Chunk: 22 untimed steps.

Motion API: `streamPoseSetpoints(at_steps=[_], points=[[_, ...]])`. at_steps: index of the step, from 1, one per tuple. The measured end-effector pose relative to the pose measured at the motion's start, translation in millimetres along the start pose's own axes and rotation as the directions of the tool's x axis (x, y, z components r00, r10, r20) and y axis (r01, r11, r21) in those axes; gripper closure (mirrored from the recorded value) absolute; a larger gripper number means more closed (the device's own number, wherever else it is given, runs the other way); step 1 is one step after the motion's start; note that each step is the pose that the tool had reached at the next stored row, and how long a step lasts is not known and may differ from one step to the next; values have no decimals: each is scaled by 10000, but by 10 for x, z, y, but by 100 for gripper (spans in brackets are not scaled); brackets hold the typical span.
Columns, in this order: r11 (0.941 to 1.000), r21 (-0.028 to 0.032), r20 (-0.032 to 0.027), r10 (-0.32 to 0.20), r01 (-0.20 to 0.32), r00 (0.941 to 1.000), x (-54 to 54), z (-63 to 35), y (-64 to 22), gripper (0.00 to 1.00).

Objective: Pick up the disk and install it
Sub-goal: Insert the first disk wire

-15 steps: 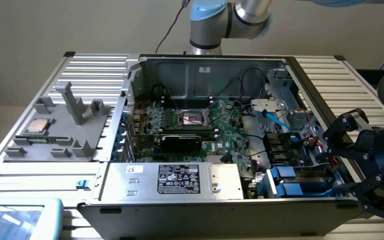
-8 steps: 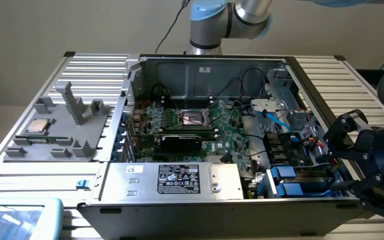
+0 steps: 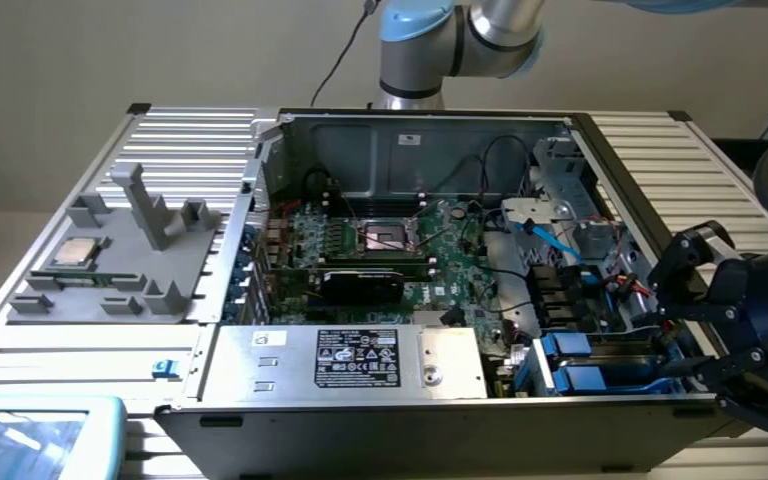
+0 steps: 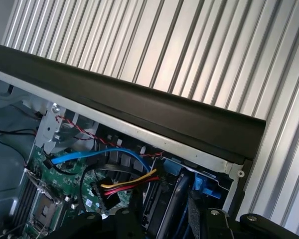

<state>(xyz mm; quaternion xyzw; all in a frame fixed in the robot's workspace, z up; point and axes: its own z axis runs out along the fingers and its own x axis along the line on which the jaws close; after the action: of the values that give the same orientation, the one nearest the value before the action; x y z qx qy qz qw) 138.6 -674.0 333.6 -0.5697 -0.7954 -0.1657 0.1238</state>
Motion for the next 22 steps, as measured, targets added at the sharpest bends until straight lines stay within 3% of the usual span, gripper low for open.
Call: streamPoseSetpoints(at_steps=[1, 2, 11, 15, 22], points=[[10000, 11, -2, -26, 26, 10000, 0, 0, 0, 54], [10000, 26, -8, -62, 62, 10000, -1, 2, 1, 61], [9976, 265, -102, -641, 644, 9979, -32, 36, 43, 61], [9966, 227, -196, -787, 791, 9967, -32, 36, 44, 61], [9965, 214, -192, -803, 807, 9966, -33, 37, 46, 61]])
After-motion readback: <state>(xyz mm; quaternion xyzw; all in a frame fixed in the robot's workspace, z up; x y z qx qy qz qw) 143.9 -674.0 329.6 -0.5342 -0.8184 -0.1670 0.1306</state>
